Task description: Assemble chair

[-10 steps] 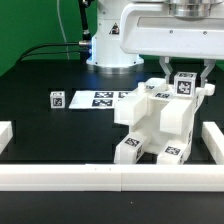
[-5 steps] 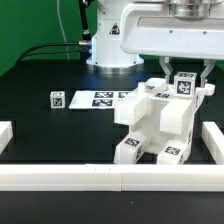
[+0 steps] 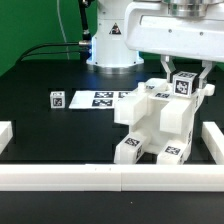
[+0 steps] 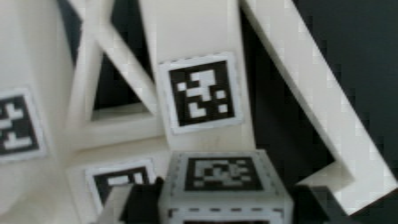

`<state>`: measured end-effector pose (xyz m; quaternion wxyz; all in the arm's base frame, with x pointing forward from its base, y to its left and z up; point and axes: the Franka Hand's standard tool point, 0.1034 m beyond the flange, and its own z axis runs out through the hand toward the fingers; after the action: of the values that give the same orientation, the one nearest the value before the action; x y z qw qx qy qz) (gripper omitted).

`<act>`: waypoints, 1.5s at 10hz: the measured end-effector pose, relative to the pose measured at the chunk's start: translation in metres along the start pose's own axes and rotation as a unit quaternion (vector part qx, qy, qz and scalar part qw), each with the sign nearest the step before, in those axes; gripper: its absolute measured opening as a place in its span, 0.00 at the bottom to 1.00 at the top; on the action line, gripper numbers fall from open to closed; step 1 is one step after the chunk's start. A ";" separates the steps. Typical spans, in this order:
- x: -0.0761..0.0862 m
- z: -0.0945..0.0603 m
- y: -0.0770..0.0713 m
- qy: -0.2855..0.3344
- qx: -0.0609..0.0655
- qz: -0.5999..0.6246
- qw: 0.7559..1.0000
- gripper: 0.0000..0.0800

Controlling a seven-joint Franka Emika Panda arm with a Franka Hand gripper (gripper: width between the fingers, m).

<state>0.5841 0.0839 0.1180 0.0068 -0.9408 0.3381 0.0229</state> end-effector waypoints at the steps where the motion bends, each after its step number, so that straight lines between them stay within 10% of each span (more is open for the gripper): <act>1: 0.000 0.000 0.000 0.000 0.000 0.029 1.000 0.35; 7: 0.003 0.001 -0.002 -0.019 0.024 0.250 0.968 0.35; 15: 0.004 0.001 -0.004 -0.038 0.029 0.513 0.857 0.35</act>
Offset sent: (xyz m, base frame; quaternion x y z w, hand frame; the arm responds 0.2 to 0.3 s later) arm -0.0033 -0.0134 -0.0059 0.0356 -0.0109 0.1941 0.9803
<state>0.5898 0.0843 0.1171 0.0346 -0.6313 0.7732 0.0494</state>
